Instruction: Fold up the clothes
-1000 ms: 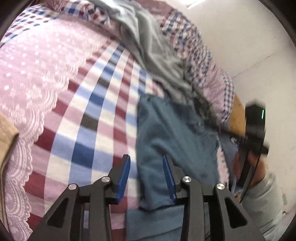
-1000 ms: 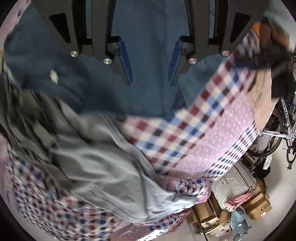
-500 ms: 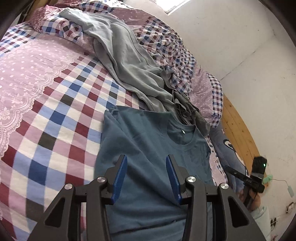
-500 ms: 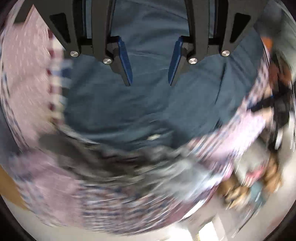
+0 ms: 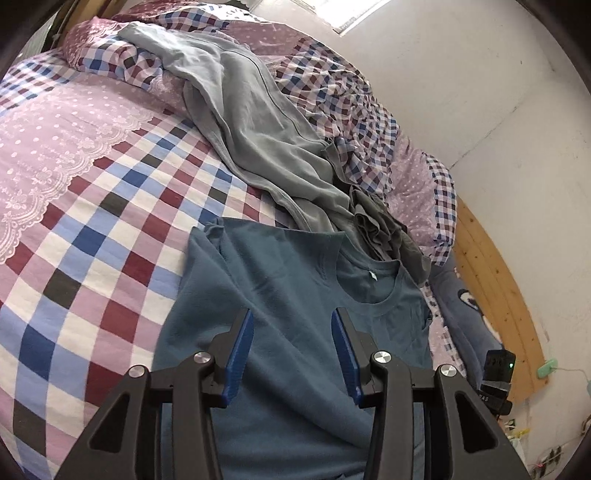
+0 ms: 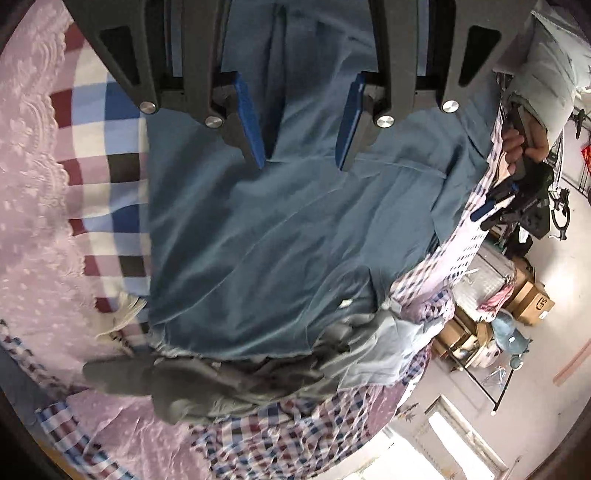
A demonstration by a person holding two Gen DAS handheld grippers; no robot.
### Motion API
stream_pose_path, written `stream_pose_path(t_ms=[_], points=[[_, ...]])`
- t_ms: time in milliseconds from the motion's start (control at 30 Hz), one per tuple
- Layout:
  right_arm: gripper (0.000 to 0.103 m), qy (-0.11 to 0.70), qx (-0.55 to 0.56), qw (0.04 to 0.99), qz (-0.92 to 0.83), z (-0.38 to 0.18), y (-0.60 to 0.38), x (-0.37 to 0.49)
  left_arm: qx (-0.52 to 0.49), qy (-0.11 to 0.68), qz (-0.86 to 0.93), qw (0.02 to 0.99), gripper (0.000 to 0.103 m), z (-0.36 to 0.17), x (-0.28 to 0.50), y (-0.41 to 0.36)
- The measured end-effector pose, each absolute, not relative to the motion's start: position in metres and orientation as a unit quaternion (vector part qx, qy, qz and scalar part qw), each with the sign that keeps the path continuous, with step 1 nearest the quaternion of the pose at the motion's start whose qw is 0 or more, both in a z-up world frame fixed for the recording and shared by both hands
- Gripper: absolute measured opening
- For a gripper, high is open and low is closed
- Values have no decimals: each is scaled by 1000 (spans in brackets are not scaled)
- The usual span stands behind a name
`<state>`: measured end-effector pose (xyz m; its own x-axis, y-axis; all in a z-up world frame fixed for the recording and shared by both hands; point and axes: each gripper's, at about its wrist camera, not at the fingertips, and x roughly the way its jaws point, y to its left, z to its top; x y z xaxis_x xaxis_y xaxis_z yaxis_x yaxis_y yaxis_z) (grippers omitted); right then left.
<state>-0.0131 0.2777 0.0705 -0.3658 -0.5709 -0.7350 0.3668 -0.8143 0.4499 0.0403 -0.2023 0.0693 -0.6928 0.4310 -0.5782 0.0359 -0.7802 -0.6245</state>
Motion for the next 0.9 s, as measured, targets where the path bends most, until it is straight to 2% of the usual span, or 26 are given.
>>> stream_pose_path(t_ms=[67, 100, 167, 233, 267, 400, 600, 900], points=[[40, -107, 494, 290, -813, 60, 279, -15, -379, -306, 867, 108, 46, 68, 38, -200], [29, -109, 497, 294, -809, 56, 279, -15, -381, -303, 867, 104, 46, 67, 37, -200], [16, -103, 499, 307, -804, 53, 274, -14, -382, -299, 869, 95, 46, 65, 36, -201], [12, -92, 498, 318, -801, 52, 269, -11, -385, -296, 871, 79, 46, 63, 35, -206], [6, -88, 496, 323, -802, 54, 267, -10, -386, -296, 870, 76, 46, 62, 34, -208], [4, -77, 468, 310, -824, 69, 269, -7, -400, -280, 870, 65, 46, 54, 31, -207], [4, -142, 406, 219, -876, 93, 306, -13, -415, -248, 874, 53, 46, 45, 29, -198], [4, -161, 405, 164, -885, 82, 315, -21, -424, -245, 871, 48, 46, 40, 29, -199]])
